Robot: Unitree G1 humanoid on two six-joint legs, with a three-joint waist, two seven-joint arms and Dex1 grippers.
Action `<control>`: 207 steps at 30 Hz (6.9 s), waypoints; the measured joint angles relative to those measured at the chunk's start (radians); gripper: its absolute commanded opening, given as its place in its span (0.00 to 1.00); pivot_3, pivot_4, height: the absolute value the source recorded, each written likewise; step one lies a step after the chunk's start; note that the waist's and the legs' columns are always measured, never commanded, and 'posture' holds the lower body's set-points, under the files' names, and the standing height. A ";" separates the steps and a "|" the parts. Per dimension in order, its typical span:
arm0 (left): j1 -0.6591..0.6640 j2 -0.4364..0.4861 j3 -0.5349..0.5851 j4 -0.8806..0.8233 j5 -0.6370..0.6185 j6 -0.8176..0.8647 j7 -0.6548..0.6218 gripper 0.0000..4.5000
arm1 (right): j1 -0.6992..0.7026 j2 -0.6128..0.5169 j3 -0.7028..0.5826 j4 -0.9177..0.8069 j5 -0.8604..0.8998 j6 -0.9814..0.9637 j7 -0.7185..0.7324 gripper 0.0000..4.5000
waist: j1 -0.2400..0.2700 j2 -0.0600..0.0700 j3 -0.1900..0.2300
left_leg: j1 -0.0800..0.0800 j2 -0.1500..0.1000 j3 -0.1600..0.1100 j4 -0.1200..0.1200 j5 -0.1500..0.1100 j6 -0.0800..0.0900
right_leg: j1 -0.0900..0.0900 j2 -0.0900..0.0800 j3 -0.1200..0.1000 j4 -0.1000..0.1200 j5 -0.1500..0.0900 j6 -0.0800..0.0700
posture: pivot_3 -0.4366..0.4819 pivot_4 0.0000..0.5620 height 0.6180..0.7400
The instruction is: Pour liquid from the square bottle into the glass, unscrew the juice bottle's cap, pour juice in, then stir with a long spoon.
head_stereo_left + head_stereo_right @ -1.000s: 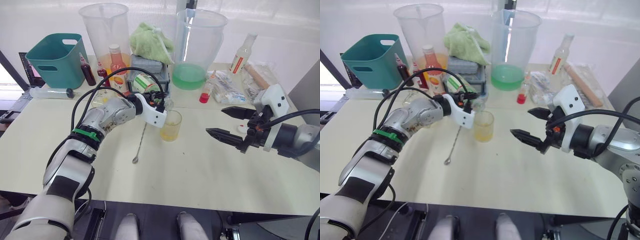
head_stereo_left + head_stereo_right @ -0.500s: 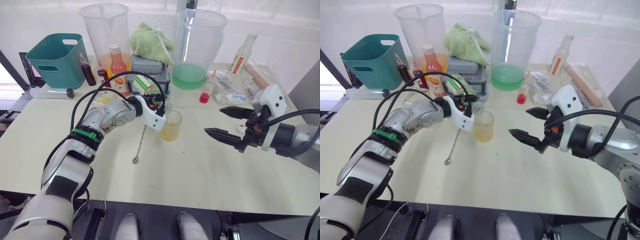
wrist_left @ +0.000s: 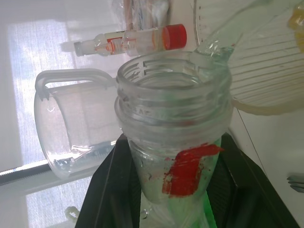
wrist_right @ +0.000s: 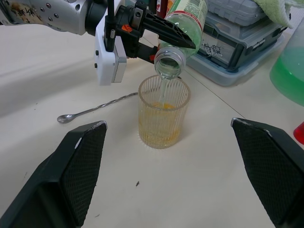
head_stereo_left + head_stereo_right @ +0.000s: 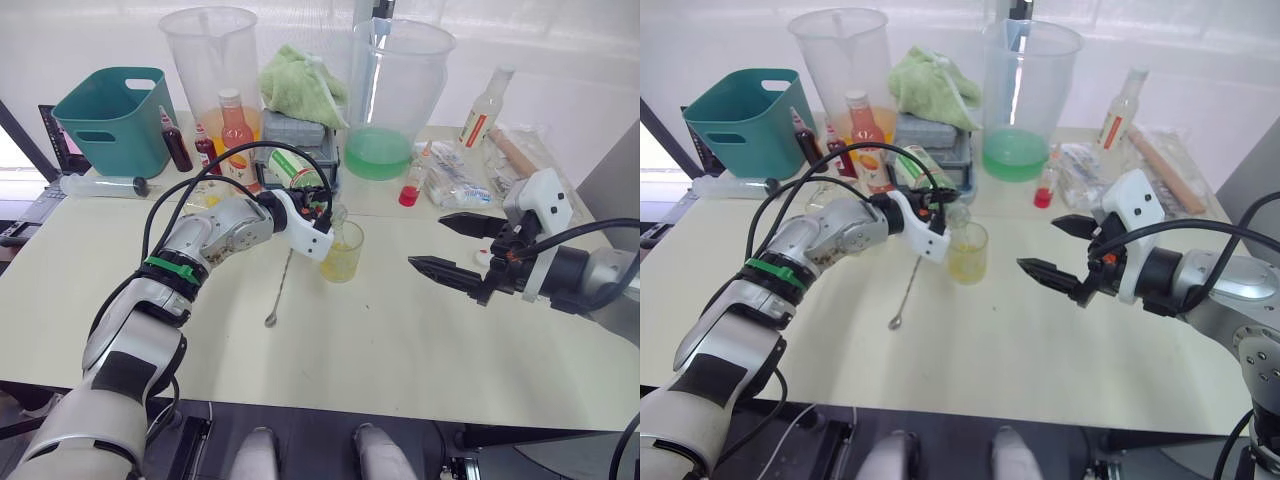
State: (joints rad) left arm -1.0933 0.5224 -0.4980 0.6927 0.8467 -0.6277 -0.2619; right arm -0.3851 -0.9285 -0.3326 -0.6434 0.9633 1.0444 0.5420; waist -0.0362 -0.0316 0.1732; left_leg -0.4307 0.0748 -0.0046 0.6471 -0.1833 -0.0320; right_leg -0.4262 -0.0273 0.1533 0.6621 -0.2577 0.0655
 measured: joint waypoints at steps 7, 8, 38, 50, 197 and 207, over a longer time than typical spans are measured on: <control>0.000 0.000 0.000 0.000 0.015 0.000 0.011 0.31 | 0.000 0.000 0.001 0.000 0.000 -0.001 0.000 0.99 | 0.000 0.000 0.000 | 0.000 0.000 0.000 0.000 0.000 0.000 | 0.000 0.000 0.000 0.000 0.000 0.000 | 0.48 0.27 0.73; 0.000 0.000 0.000 0.000 0.015 0.000 0.011 0.31 | 0.000 0.000 0.001 0.000 0.000 -0.001 0.000 0.99 | 0.000 0.000 0.000 | 0.000 0.000 0.000 0.000 0.000 0.000 | 0.000 0.000 0.000 0.000 0.000 0.000 | 0.48 0.27 0.73; 0.116 -0.141 0.351 -0.365 -0.698 0.574 -0.347 0.31 | -0.129 -0.001 0.149 0.145 -0.103 -0.096 0.137 0.99 | -0.007 0.000 0.000 | 0.001 0.000 -0.001 0.003 0.000 0.000 | 0.001 0.000 0.000 0.002 0.000 0.000 | 0.48 0.27 0.73; 0.170 -0.168 0.626 -0.741 -1.086 1.296 -0.279 0.31 | -0.284 0.036 0.274 0.318 -0.202 -0.178 0.290 0.99 | -0.009 0.000 0.000 | 0.001 0.000 -0.002 0.004 0.000 0.000 | 0.001 0.000 -0.001 0.002 0.000 0.000 | 0.48 0.27 0.73; 0.836 -0.013 0.529 -1.106 -1.315 1.532 -0.110 1.00 | 0.472 0.100 -0.047 -0.088 -0.070 -0.078 0.140 1.00 | -0.008 -0.009 0.000 | 0.006 0.000 -0.003 0.003 0.000 -0.001 | 0.005 0.001 -0.002 0.002 -0.005 0.004 | 0.48 0.27 0.73; 0.745 -0.156 0.428 -0.989 -1.179 1.589 0.051 1.00 | 0.394 0.148 -0.043 -0.161 0.064 -0.101 0.023 1.00 | -0.007 -0.009 0.000 | 0.006 0.000 -0.003 0.003 0.000 -0.001 | 0.006 0.001 -0.002 0.002 -0.005 0.005 | 0.48 0.27 0.73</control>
State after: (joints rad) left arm -0.3485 0.3662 -0.0695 -0.2962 -0.3322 0.9611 -0.2111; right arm 0.0092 -0.7804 -0.3760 -0.8044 1.0272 0.9429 0.5655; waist -0.0428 -0.0407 0.1727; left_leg -0.4242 0.0750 -0.0076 0.6505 -0.1829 -0.0330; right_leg -0.4203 -0.0267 0.1516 0.6641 -0.2626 0.0702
